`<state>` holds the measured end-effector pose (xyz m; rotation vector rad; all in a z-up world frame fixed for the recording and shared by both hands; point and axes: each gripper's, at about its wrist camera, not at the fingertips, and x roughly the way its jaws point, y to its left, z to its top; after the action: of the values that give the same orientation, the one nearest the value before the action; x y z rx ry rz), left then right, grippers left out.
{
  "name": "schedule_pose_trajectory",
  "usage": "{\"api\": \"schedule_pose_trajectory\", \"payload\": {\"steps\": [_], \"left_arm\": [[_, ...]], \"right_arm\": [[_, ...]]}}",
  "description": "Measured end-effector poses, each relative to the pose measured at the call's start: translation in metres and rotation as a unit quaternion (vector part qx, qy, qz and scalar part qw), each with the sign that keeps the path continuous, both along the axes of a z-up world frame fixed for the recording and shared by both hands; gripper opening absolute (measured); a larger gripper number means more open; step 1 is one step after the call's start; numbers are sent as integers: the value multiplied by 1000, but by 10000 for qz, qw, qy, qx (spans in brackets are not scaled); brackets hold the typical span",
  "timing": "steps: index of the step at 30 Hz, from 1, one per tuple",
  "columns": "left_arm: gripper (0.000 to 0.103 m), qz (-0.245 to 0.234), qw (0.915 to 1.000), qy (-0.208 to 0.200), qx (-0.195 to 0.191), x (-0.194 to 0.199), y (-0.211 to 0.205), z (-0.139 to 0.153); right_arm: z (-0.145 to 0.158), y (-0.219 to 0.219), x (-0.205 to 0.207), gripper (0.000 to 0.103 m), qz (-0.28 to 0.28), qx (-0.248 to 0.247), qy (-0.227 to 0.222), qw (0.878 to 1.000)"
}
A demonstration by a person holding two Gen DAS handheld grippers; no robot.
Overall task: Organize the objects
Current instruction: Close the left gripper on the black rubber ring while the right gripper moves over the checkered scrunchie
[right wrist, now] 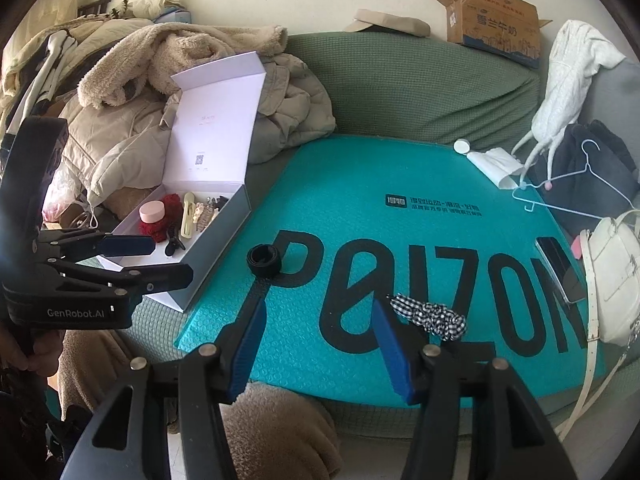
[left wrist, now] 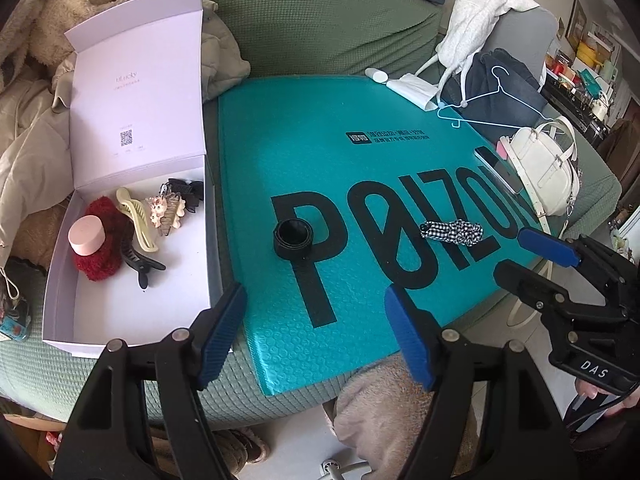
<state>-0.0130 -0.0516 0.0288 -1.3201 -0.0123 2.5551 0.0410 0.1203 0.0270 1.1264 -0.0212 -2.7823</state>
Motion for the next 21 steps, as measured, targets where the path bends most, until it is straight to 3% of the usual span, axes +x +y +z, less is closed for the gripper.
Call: {"api": "schedule_pose_trajectory", "payload": {"steps": [10,21], "left_arm": [[70,90,9995,-158,-258,-30,10,-33],[70,28,9982,-505,-328,-66,26,-72]], "right_arm": [[-33,19,-15,56,-171,30,-179,9997],[-63,48,-38,56,-365,-340,-264,9984]]}}
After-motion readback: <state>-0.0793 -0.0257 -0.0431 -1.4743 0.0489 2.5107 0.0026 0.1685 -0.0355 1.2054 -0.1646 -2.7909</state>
